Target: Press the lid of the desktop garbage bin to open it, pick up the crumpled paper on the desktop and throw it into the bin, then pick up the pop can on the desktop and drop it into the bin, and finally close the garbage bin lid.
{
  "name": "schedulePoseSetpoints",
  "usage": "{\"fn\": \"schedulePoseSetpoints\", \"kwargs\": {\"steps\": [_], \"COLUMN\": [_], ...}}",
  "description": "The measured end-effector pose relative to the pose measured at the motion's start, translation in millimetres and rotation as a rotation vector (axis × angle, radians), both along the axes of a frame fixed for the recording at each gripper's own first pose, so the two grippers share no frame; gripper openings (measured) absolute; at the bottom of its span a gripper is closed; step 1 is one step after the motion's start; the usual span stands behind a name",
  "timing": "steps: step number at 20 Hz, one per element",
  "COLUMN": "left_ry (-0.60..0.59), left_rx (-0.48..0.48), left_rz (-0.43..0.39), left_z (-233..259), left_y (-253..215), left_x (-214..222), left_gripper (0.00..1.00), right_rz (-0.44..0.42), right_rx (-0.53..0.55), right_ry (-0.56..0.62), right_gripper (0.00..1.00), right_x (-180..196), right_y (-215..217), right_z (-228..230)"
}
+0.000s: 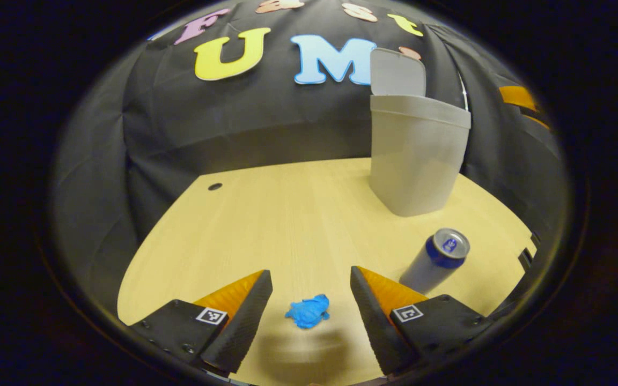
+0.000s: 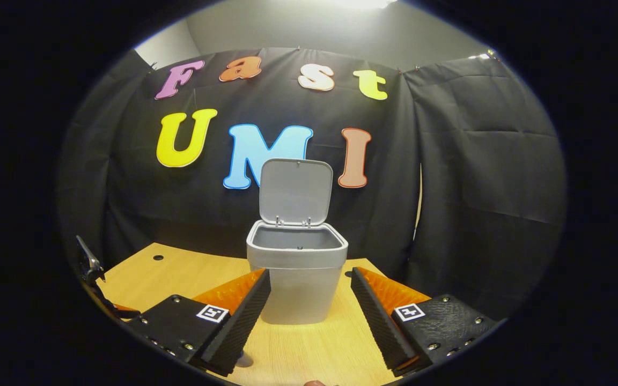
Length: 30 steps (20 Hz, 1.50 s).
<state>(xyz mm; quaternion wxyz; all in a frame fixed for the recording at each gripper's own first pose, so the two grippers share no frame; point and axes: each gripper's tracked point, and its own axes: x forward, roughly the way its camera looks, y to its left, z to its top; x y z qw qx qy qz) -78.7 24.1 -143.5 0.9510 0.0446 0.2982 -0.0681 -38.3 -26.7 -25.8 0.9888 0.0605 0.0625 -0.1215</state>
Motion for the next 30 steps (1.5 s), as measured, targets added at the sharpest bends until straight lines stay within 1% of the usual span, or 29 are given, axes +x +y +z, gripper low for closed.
{"fn": "schedulePoseSetpoints", "kwargs": {"steps": [4, 5, 6, 8, 10, 11, 13, 14, 15, 16, 18, 19, 20, 21, 22, 23, 25, 26, 27, 28, 30], "left_ry": [0.09, 0.113, 0.133, 0.162, 0.181, 0.189, 0.2, 0.185, 0.184, 0.175, 0.172, 0.169, 0.171, 0.171, 0.169, 0.176, 0.173, 0.168, 0.175, 0.178, 0.174], "left_rx": [0.016, 0.023, 0.029, 0.03, 0.027, 0.028, 0.029, 0.021, 0.023, 0.021, 0.018, 0.022, 0.018, 0.023, 0.034, 0.035, 0.036, 0.033, 0.03, 0.026, 0.018], "left_rz": [-0.053, -0.058, -0.062, -0.06, -0.07, -0.078, -0.095, -0.103, -0.109, -0.113, -0.114, -0.107, -0.096, -0.098, -0.095, -0.066, -0.072, -0.05, -0.034, -0.014, 0.012], "left_z": [-20.4, -24.3, -27.1, -36.1, -42.7, -46.3, -51.7, -50.0, -51.0, -50.9, -51.3, -50.3, -50.0, -50.2, -49.7, -50.4, -50.3, -49.3, -48.6, -48.8, -47.9], "left_y": [1.6, 4.1, 6.1, 10.5, 11.5, 11.7, 12.1, 10.9, 10.8, 9.9, 9.9, 12.3, 12.4, 11.1, 12.8, 17.4, 15.6, 18.0, 19.4, 20.6, 19.2], "left_x": [-10.5, -12.8, -13.7, -14.8, -14.1, -14.3, -13.1, -9.4, -7.0, -5.2, -3.4, -4.5, -4.9, -4.6, -3.7, -5.3, -3.5, -2.2, -4.8, -6.0, -5.8], "left_gripper": [0.96, 0.96, 0.98, 0.99, 0.94, 0.96, 0.96, 0.96, 0.92, 0.92, 0.73, 0.72, 0.6, 0.54, 0.55, 0.57, 0.35, 0.36, 0.25, 0.27, 0.25], "right_rz": [-0.039, -0.043, -0.045, -0.046, -0.036, -0.03, -0.023, -0.018, -0.011, -0.004, 0.012, 0.015, 0.014, 0.013, 0.009, 0.004, -0.001, -0.005, -0.009, -0.009, -0.003], "right_rx": [0.003, 0.008, 0.013, 0.015, 0.007, -0.002, -0.018, -0.02, -0.018, -0.015, -0.017, -0.021, -0.025, -0.028, -0.029, -0.026, -0.015, -0.02, -0.029, -0.044, -0.061], "right_ry": [0.039, 0.044, 0.047, 0.051, 0.052, 0.057, 0.061, 0.058, 0.054, 0.049, 0.035, 0.029, 0.019, 0.009, 0.001, -0.004, -0.027, -0.042, -0.039, -0.04, -0.051], "right_gripper": [0.96, 0.96, 0.96, 0.96, 0.96, 0.96, 0.96, 0.96, 0.96, 0.96, 0.96, 0.96, 0.96, 0.96, 0.96, 0.96, 0.96, 0.96, 0.96, 0.96, 0.96], "right_x": [-9.5, -8.9, -6.9, -2.3, 3.6, 6.8, 12.0, 13.9, 15.5, 16.8, 18.4, 19.1, 18.0, 16.9, 16.2, 14.6, 12.3, 11.7, 11.6, 10.7, 9.2], "right_y": [1.1, 3.4, 6.2, 12.7, 19.5, 22.9, 28.2, 30.7, 33.9, 36.7, 40.3, 39.4, 36.8, 34.2, 31.0, 26.9, 18.4, 13.4, 8.2, 3.6, -3.6], "right_z": [-9.4, -9.8, -9.3, -8.1, -4.9, -3.7, -1.7, 0.2, 2.1, 3.4, 9.9, 11.6, 14.7, 17.5, 19.7, 20.3, 23.9, 26.9, 25.3, 23.6, 25.3]}}
